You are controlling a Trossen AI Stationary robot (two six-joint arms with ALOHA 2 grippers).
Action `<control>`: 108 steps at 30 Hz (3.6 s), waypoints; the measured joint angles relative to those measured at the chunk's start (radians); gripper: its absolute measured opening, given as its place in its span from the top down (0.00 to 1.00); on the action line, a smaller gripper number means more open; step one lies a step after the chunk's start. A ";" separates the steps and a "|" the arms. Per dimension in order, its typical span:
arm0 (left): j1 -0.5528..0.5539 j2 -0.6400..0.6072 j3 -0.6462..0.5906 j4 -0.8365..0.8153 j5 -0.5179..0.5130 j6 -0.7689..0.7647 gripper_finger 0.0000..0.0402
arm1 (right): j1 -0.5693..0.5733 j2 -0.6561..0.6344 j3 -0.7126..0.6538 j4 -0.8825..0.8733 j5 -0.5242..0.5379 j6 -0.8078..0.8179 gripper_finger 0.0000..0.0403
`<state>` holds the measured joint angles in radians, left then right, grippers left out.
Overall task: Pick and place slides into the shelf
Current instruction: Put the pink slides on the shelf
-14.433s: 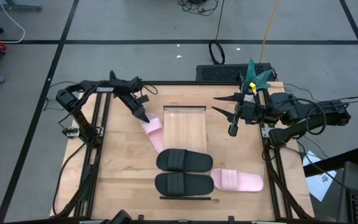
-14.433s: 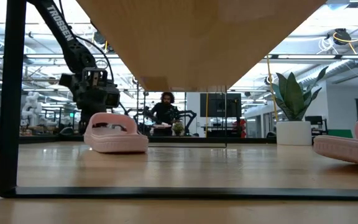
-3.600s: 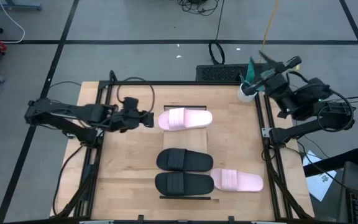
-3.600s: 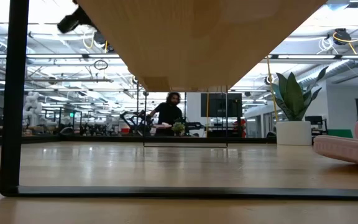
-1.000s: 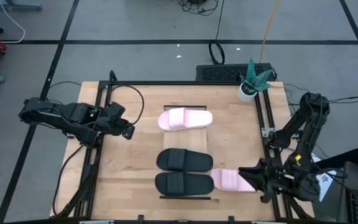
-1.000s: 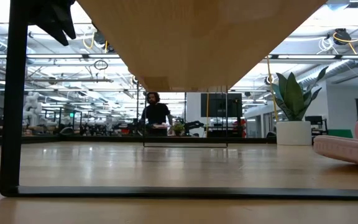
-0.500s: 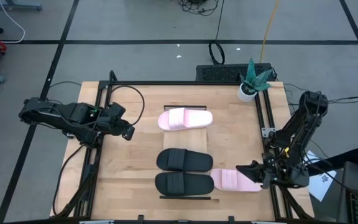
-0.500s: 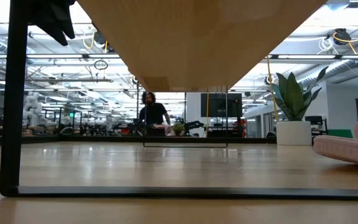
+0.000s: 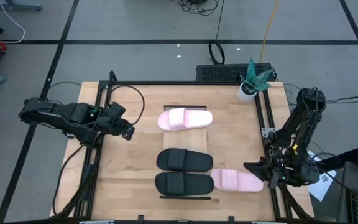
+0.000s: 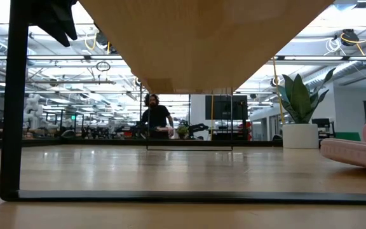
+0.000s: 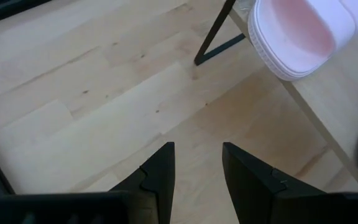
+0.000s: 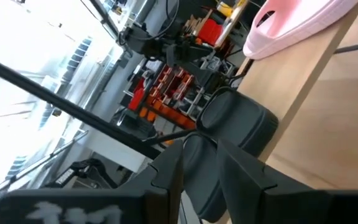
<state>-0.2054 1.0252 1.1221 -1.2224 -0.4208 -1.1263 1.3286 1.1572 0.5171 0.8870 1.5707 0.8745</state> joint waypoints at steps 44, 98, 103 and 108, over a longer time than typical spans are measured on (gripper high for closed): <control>0.000 0.000 0.000 0.000 -0.025 0.018 0.68 | 0.134 0.007 -0.109 -0.264 -0.105 0.762 0.79; 0.000 0.000 0.000 0.000 -0.007 0.005 0.68 | -0.245 -0.072 0.693 -0.105 -0.001 -1.564 0.79; 0.000 0.000 0.000 0.000 -0.008 -0.001 0.68 | -0.263 -0.029 0.727 -0.099 0.000 -1.508 0.79; 0.001 0.000 0.000 0.000 -0.020 -0.005 0.68 | -0.289 -0.001 0.727 -0.100 0.000 -1.212 0.79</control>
<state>-0.2047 1.0256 1.1225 -1.2221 -0.4410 -1.1309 1.0400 1.1565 1.2438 0.7871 1.5711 -0.3380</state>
